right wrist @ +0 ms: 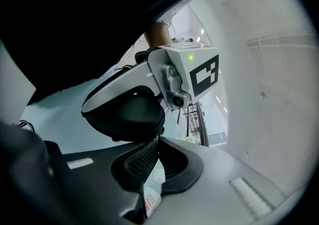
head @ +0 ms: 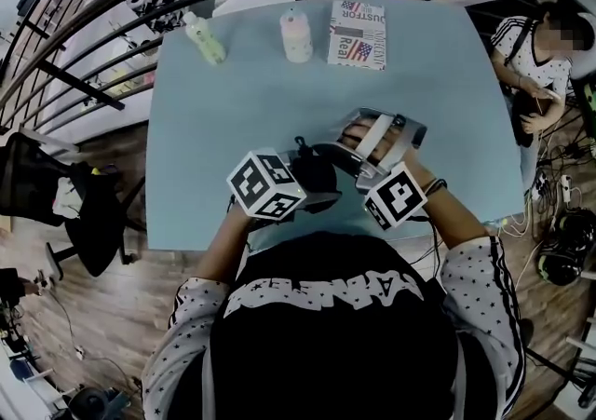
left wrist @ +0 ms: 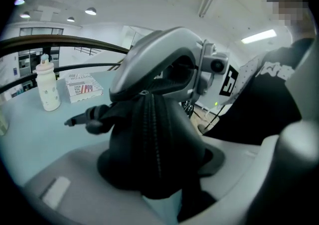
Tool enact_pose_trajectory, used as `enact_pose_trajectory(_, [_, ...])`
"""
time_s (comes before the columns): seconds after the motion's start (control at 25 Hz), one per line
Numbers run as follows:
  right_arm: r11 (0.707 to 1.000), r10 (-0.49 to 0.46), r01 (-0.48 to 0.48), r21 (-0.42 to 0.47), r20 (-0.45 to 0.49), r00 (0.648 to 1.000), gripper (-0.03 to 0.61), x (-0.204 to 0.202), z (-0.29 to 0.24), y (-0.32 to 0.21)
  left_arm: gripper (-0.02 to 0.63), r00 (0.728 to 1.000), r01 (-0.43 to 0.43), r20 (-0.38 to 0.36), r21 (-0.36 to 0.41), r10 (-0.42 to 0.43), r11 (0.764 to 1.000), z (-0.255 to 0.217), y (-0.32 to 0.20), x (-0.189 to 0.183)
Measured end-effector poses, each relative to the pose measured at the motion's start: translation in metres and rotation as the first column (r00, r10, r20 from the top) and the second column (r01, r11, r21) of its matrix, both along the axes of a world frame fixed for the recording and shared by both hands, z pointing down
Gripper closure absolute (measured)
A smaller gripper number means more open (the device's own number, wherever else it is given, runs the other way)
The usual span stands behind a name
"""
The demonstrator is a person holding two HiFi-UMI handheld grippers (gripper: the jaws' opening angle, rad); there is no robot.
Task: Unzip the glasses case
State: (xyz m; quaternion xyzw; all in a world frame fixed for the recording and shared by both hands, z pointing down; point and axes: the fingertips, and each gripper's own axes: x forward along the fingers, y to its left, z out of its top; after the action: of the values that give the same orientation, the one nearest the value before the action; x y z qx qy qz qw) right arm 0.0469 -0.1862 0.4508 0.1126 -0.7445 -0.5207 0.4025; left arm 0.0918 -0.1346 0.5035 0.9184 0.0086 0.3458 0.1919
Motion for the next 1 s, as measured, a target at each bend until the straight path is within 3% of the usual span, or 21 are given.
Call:
enact_pose_trajectory(0.12, [1.0,-0.012,0.013,0.022,-0.036,0.999,0.571,-0.002,0.004,0.002,0.614,0.999,-0.023,0.044,0.01,0.022,1.0,0.009,0.003,-0.001])
enact_pose_trajectory(0.32, [0.998,0.009,-0.005,0.056,-0.062,0.998,0.571,0.001,0.004,0.004,0.614,0.999,-0.011,0.042,-0.018,0.012,1.0,0.009,0.006,0.004])
enact_pose_trajectory(0.56, [0.999,0.029,-0.028,0.039,-0.012,1.0,0.563,0.003,0.003,0.009,0.614,1.0,0.003,0.013,-0.023,-0.002,1.0,0.009,0.012,0.006])
enact_pose_trajectory(0.76, [0.995,0.096,-0.092,-0.035,0.138,0.986,0.543,0.004,-0.011,0.005,0.614,0.998,0.044,-0.053,-0.032,-0.046,0.999,-0.001,0.012,0.007])
enact_pose_trajectory(1.0, [0.964,0.242,-0.173,-0.202,0.396,0.886,0.567,0.015,-0.036,-0.007,0.614,0.984,0.124,-0.132,-0.001,-0.123,0.992,-0.017,0.001,0.007])
